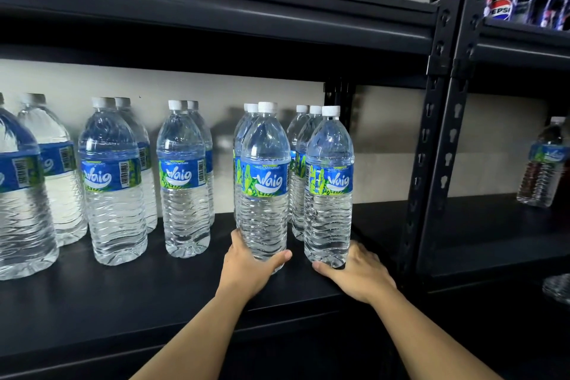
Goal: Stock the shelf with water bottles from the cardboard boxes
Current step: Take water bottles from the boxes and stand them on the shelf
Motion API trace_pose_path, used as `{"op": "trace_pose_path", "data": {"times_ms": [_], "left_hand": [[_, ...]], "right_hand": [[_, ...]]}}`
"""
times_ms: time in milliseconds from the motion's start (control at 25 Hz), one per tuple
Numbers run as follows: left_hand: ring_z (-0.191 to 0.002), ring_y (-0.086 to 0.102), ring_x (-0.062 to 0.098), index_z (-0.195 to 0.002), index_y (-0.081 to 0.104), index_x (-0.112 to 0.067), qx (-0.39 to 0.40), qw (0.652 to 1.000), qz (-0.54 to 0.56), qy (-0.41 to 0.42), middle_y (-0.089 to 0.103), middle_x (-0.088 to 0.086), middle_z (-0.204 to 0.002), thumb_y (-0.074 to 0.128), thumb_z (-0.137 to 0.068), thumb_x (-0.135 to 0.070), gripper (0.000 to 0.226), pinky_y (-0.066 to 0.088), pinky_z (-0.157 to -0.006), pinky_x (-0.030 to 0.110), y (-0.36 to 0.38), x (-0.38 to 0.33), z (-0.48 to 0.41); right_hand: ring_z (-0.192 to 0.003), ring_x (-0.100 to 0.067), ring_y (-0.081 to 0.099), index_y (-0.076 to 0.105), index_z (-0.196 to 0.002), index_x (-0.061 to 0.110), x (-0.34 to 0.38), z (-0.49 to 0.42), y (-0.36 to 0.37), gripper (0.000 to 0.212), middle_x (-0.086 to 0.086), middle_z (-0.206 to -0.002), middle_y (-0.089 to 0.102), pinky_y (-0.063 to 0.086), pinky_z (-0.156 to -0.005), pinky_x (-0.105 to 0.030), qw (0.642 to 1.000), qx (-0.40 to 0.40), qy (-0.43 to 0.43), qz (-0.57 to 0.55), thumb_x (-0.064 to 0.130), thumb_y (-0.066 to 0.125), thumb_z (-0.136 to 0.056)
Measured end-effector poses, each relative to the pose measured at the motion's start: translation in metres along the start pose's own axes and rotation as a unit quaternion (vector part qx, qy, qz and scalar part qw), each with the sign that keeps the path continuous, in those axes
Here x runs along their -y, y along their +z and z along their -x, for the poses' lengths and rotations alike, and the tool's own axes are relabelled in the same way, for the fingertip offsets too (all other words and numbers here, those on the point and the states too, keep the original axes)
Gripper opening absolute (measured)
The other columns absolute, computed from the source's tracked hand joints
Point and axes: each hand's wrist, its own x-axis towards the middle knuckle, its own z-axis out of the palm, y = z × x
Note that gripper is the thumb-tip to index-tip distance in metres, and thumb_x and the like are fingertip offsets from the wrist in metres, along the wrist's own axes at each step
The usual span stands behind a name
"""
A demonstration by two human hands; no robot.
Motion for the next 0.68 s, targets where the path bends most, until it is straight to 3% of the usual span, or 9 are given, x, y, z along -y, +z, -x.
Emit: {"op": "trace_pose_path", "data": {"times_ms": [680], "left_hand": [[-0.119, 0.056, 0.026, -0.121, 0.037, -0.020, -0.007, 1.000, -0.017, -0.008, 0.062, 0.005, -0.121, 0.085, -0.060, -0.056, 0.085, 0.046, -0.098, 0.036, 0.0013, -0.0035, 0.0014]], "right_hand": [[-0.139, -0.027, 0.036, 0.035, -0.144, 0.024, 0.0035, 0.0018, -0.0052, 0.114, 0.000, -0.151, 0.039, 0.033, -0.112, -0.040, 1.000, 0.006, 0.003, 0.008, 0.096, 0.042, -0.057]]}}
